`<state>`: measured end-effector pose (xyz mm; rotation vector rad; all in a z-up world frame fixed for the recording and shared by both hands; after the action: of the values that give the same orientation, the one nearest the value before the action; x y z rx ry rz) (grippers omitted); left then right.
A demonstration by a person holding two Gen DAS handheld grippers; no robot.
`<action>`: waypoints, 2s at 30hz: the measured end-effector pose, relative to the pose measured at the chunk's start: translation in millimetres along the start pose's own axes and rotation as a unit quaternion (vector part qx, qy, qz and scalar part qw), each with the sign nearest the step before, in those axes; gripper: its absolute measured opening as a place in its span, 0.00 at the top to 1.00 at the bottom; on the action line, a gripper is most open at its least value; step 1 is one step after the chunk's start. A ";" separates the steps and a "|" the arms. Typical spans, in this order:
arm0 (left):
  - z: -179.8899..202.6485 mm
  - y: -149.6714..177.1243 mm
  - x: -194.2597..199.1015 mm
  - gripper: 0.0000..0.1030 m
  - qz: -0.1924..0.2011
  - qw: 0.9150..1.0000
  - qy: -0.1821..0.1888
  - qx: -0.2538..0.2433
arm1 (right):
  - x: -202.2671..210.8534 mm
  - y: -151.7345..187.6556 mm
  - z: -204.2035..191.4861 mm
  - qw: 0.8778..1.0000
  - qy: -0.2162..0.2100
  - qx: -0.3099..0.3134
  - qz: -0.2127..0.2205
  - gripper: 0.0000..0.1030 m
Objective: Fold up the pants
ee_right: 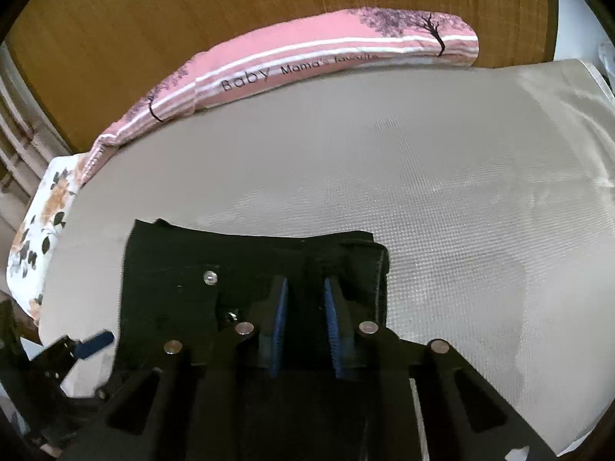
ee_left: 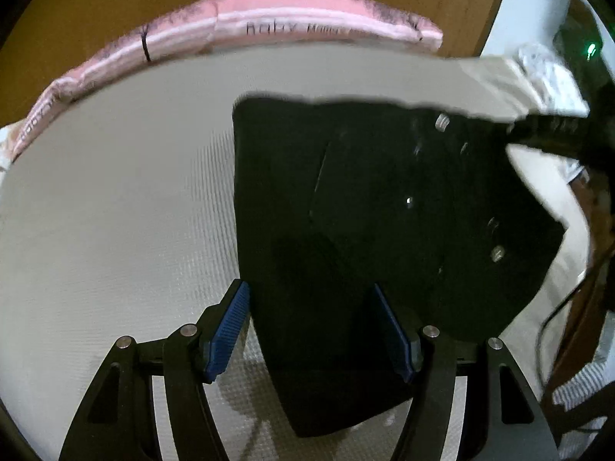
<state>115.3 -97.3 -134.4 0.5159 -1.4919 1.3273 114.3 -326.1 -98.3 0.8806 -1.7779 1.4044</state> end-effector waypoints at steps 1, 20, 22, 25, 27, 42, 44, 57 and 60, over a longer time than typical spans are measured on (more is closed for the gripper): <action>0.0 0.9 -1.4 0.36 0.004 1.000 0.001 0.003 | -1.5 -0.1 2.1 1.000 -0.007 -0.005 0.000 0.84; -4.4 3.2 -4.0 0.31 -0.011 0.999 0.003 0.038 | 19.7 70.7 7.2 0.999 -0.014 -0.023 -0.021 0.83; -4.6 5.1 -2.1 0.31 -0.008 0.999 -0.001 0.036 | 23.3 76.9 6.1 1.000 -0.012 -0.021 -0.019 0.83; -5.4 5.2 -1.7 0.30 -0.005 0.999 -0.003 0.037 | 26.8 85.1 6.5 1.000 -0.013 -0.024 -0.012 0.82; -6.0 6.4 -2.0 0.30 -0.003 0.999 -0.003 0.039 | 26.5 87.4 7.4 1.000 -0.015 -0.026 -0.009 0.82; -28.1 -1.8 4.6 0.29 -0.003 0.996 0.037 0.080 | 31.5 79.3 16.4 0.996 -0.058 -0.064 0.007 0.75; -39.2 -3.9 6.9 0.29 -0.001 0.994 0.054 0.098 | 35.0 77.2 17.7 0.996 -0.059 -0.063 0.015 0.56; -38.0 -23.0 -9.6 0.29 -0.069 0.972 0.189 0.123 | 1.0 72.8 54.8 0.973 -0.198 -0.100 -0.071 0.42; -34.1 -28.0 -13.9 0.30 -0.075 0.971 0.194 0.116 | -7.7 71.4 60.0 0.969 -0.211 -0.095 -0.082 0.42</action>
<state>157.6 -79.0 -138.2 0.4734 -0.9661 1.3977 51.6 -371.2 -151.2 1.2573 -2.0543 0.9701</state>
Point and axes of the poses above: each gripper's, at about its wrist camera, not at the fingertips, and x roughly against the way its jaws point, z to its right, y to its underside, the point moved 5 cm from there along -x, roughly the way its jaws point, and after that the axes turned 4 degrees about x, right-handed, at the moved point
